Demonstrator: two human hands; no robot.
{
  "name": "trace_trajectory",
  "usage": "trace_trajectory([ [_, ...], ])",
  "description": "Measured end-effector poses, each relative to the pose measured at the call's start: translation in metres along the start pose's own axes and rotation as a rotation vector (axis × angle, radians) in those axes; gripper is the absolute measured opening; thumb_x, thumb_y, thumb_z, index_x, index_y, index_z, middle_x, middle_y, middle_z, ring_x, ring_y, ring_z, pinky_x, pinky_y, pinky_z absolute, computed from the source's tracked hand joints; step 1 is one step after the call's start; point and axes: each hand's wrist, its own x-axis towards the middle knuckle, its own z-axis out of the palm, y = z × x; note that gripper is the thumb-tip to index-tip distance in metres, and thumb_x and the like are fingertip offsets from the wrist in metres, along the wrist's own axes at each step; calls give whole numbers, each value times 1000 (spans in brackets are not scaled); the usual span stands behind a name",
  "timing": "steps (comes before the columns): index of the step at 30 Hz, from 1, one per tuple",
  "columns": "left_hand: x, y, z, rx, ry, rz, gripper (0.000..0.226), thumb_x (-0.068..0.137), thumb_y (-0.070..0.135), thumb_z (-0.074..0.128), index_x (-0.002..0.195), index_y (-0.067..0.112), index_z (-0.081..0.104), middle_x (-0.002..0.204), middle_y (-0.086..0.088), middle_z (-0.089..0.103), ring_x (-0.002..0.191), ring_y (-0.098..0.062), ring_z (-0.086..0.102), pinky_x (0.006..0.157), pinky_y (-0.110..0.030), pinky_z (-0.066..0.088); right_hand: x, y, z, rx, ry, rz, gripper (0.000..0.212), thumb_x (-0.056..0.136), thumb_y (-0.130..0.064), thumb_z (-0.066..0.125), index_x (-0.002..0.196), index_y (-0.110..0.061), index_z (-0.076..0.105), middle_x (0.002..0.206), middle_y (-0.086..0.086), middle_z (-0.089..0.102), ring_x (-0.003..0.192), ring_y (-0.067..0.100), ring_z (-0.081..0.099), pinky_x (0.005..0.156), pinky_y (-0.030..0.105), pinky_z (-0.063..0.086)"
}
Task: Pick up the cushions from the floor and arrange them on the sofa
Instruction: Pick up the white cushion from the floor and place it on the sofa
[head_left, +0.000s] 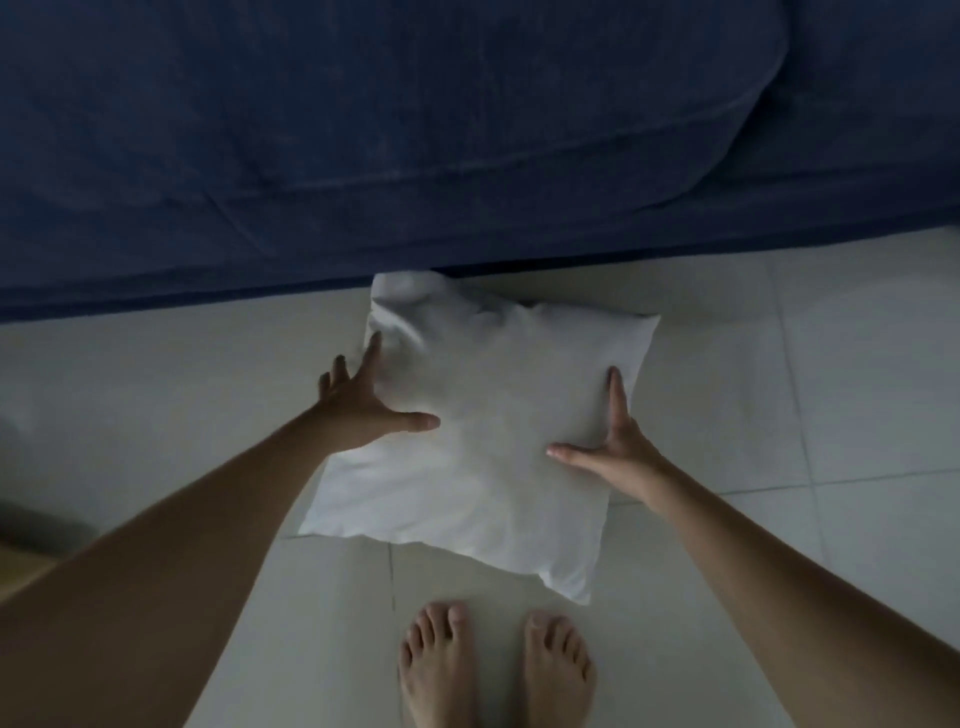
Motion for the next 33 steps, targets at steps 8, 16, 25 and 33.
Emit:
trace_trajectory([
  [8,-72,18,5,-233,-11,145,159,35,65,97,156,51,-5,153,2,47,138,-27,47,111,-50,44,-64,-25,-30,-45,-6,-3,142,61,-42,93,153,-49,-15,162,20,22,144,36,36,108,36,39],
  [16,-284,80,-75,-360,-41,167,149,40,57,99,156,47,6,148,8,50,135,-24,49,111,-49,44,-272,-116,-127,-133,-61,-12,145,64,-38,92,155,-39,-20,163,17,20,145,37,33,117,46,32],
  [25,-408,130,-179,-409,43,273,138,51,51,99,157,46,11,146,13,51,130,-18,51,107,-39,43,-405,-210,-207,-142,-45,-138,139,69,-36,90,157,-36,-18,164,9,18,146,30,31,117,40,28],
  [33,-377,149,-296,-408,215,328,142,44,63,93,156,50,7,148,10,49,135,-23,50,112,-50,43,-361,-339,-234,-184,3,-317,141,65,-41,91,156,-39,-17,167,2,14,150,24,25,121,43,24],
])
